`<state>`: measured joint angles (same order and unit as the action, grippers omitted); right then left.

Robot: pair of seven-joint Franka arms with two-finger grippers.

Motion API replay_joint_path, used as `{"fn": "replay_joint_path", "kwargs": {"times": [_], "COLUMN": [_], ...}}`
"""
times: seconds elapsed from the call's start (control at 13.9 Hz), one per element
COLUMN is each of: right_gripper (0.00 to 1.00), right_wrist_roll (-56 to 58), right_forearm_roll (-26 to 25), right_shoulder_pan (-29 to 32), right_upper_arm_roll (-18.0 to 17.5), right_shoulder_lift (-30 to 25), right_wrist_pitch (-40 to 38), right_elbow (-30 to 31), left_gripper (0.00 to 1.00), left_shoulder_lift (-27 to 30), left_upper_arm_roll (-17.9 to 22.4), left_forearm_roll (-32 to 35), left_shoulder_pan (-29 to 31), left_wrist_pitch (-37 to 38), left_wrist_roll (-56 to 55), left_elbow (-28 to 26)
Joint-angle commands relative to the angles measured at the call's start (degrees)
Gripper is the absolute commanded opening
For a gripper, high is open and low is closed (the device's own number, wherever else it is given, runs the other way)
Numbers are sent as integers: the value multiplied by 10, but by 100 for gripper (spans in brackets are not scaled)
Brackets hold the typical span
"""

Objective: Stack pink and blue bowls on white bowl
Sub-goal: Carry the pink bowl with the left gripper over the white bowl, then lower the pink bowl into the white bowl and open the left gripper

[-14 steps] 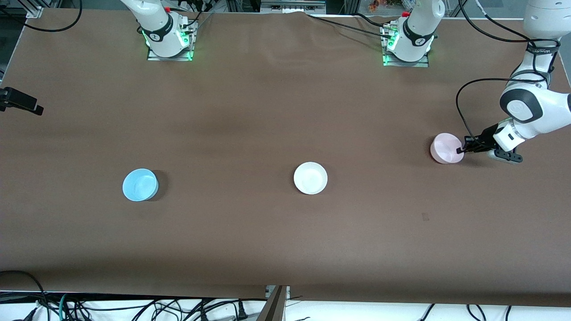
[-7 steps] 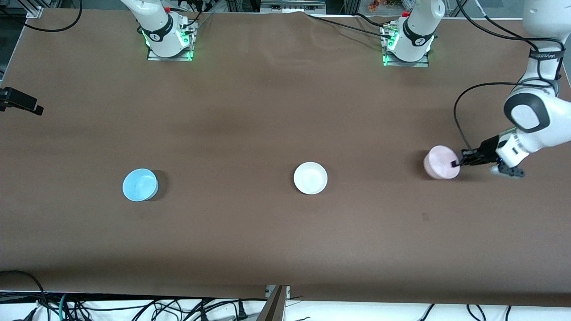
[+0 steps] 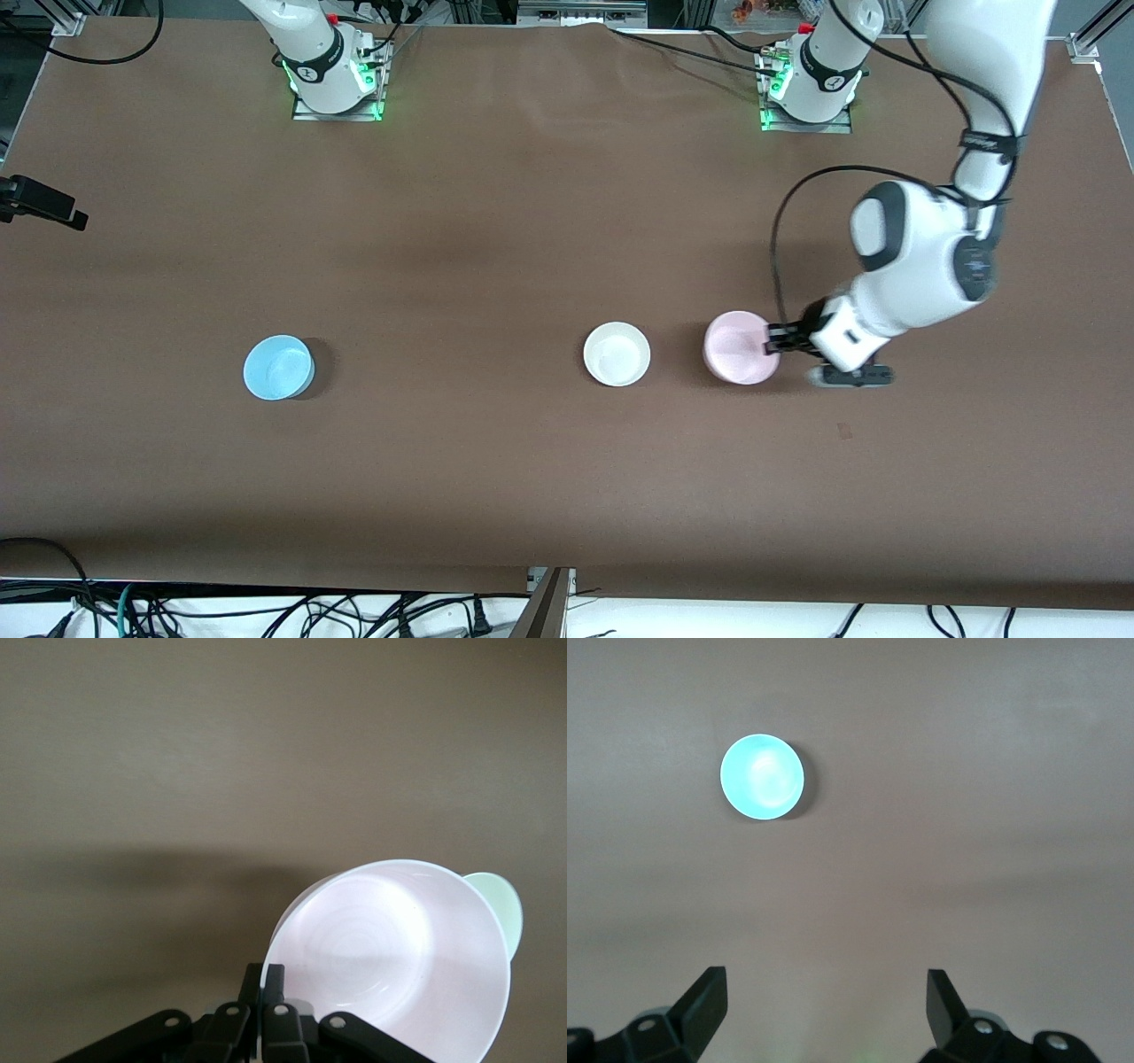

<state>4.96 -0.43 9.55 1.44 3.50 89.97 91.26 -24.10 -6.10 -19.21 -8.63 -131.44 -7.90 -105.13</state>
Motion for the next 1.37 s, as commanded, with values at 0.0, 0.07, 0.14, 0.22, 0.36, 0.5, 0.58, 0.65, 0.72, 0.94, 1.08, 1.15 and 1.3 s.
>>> {"fn": "replay_joint_path", "kwargs": {"times": [0.0, 0.07, 0.14, 0.22, 0.36, 0.5, 0.58, 0.65, 0.72, 0.94, 1.08, 1.15, 1.3], "right_gripper": [99, 99, 99, 99, 99, 99, 99, 99, 99, 99, 99, 99, 99], "right_wrist_roll": [4, 4, 4, 4, 4, 4, 4, 4, 4, 4, 4, 4, 4], "right_forearm_roll": [3, 3, 3, 3, 3, 3, 3, 3, 3, 3, 3, 3, 3], "right_shoulder_pan": [3, 3, 3, 3, 3, 3, 3, 3, 3, 3, 3, 3, 3], "right_upper_arm_roll": [-2, -1, -1, -1, -1, -1, -1, -1, -1, -1, -1, -1, -1], "right_shoulder_lift": [8, 8, 8, 8, 8, 8, 8, 8, 8, 8, 8, 8, 8], "right_wrist_pitch": [-12, -12, -12, -12, -12, -12, -12, -12, -12, -12, -12, -12, -12], "right_elbow": [-17, -17, -17, -17, -17, -17, -17, -17, -17, -17, -17, -17, -17], "left_gripper": [0, 0, 0, 0, 0, 0, 0, 0, 0, 0, 0, 0, 0], "left_shoulder_lift": [-74, -92, -105, -114, -122, -136, -140, -144, -144, -141, -140, -140, -140], "left_upper_arm_roll": [-15, -19, -24, -27, -39, -51, -52, -52, -53, -54, -55, -55, -60], "left_forearm_roll": [70, 82, 88, 89, 90, 94, 94, 98, 110, 127, 127, 127, 127], "left_shoulder_pan": [-33, -46, -60, -70, -84, -97, -101, -104, -104, -104, -104, -104, -104], "left_wrist_pitch": [4, 4, 4, 4, 2, -37, -49, -50, -50, -49, -48, -47, -48], "left_wrist_roll": [-122, -156, -175, -188, -210, -240, -246, -247, -247, -244, -240, -239, -237], "left_elbow": [92, 113, 127, 137, 140, 140, 140, 140, 140, 130, 125, 124, 115]}}
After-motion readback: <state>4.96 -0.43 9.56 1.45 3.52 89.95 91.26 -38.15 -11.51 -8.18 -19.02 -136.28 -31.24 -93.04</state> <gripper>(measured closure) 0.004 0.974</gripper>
